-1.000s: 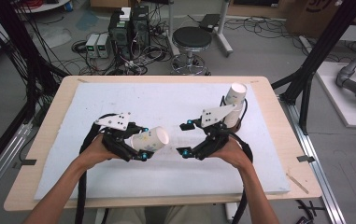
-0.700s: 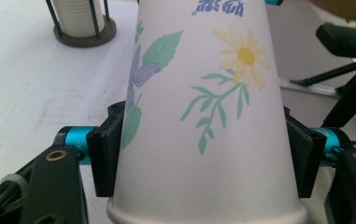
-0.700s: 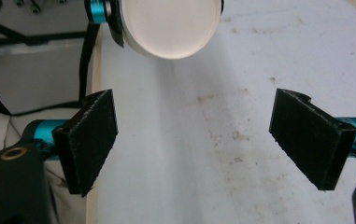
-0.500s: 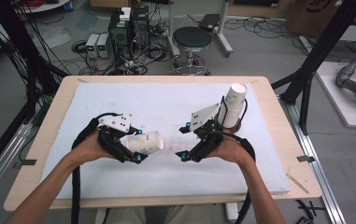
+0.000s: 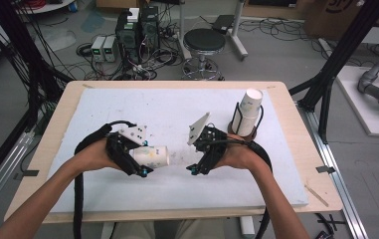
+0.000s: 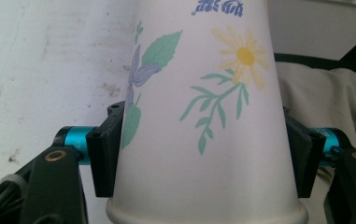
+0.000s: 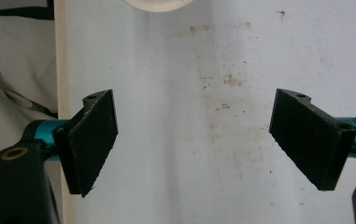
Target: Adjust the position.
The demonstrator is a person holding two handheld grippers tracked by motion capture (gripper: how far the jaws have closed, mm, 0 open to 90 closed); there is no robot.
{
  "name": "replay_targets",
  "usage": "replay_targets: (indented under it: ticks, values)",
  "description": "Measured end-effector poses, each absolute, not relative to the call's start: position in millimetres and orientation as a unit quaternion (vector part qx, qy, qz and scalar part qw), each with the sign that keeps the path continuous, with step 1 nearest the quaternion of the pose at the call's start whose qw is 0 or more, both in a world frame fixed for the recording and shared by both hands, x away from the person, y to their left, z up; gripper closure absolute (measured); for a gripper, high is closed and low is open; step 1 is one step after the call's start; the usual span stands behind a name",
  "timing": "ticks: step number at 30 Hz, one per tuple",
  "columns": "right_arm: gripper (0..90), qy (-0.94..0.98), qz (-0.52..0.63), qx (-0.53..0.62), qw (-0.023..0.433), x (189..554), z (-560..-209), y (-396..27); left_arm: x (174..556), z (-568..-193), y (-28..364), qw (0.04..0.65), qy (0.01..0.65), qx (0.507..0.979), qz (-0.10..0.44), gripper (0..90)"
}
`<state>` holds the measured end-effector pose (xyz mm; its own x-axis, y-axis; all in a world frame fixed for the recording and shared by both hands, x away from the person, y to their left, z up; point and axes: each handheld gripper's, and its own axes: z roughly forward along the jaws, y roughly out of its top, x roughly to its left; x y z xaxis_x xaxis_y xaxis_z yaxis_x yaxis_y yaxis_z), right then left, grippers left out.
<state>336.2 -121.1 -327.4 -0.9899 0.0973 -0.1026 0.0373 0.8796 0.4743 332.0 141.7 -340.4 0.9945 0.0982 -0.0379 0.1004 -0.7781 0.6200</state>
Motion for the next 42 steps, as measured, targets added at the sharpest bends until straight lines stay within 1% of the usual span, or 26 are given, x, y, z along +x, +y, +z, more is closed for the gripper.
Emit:
replay_targets:
  ticks: [6,13,23,30,41,42]
  values:
    - [15.7,0.975,0.206,0.026,0.073,336.2,-327.4,-112.7,332.9,-340.1,136.4,0.303,0.051,0.952,0.000,29.9]
    - [16.1,0.980,0.187,0.018,0.071,336.2,-328.5,-106.5,335.2,-343.7,130.8,0.279,0.051,0.959,0.002,30.1]
    - [16.2,0.982,0.178,0.000,0.067,334.7,-330.4,-95.3,336.6,-345.4,112.9,0.270,0.041,0.962,-0.001,30.2]
    - [16.6,0.983,0.169,-0.010,0.068,332.9,-331.1,-86.3,336.5,-345.5,103.5,0.250,0.038,0.967,-0.001,30.3]
    - [16.9,0.984,0.166,-0.021,0.068,330.8,-333.5,-76.1,336.1,-342.6,94.4,0.255,0.032,0.966,-0.005,30.4]
    - [18.6,0.984,0.166,-0.023,0.067,330.8,-333.0,-75.8,336.0,-342.9,94.3,0.255,0.033,0.966,-0.005,30.4]
